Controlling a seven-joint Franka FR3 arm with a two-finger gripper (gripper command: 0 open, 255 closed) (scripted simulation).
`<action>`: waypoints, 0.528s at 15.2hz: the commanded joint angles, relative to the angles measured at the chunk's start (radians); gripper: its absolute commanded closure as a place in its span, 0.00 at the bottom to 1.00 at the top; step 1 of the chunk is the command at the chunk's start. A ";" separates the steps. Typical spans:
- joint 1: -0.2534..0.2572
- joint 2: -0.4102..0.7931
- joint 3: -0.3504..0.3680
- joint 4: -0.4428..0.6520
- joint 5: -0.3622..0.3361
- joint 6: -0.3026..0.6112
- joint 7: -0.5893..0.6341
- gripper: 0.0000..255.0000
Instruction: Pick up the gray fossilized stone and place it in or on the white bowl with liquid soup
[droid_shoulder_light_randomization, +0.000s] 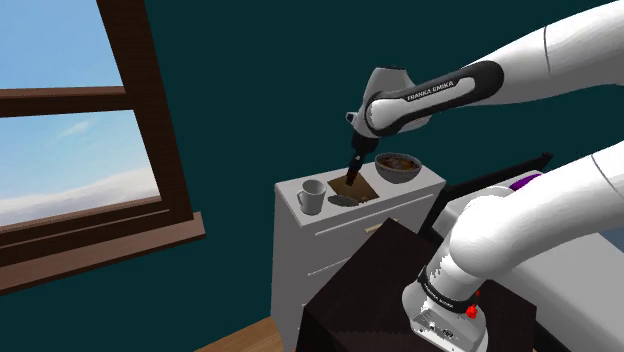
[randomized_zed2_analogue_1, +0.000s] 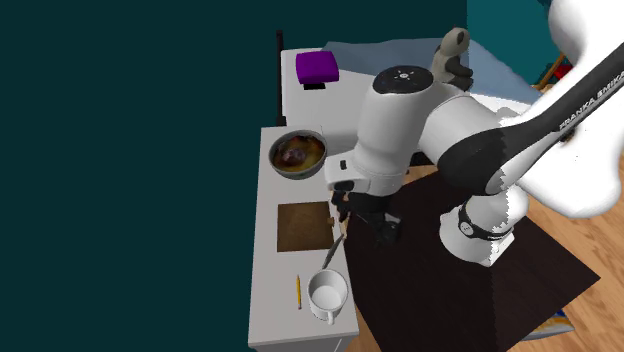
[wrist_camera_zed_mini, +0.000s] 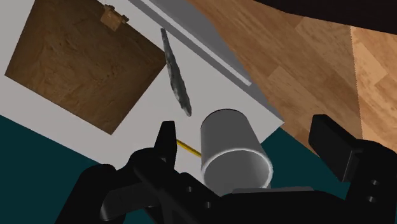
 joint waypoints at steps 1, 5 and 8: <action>0.003 0.080 -0.035 -0.003 -0.009 0.079 -0.066 0.00; 0.024 0.252 -0.097 0.014 0.006 0.222 -0.197 0.00; 0.044 0.377 -0.133 0.041 0.048 0.310 -0.301 0.00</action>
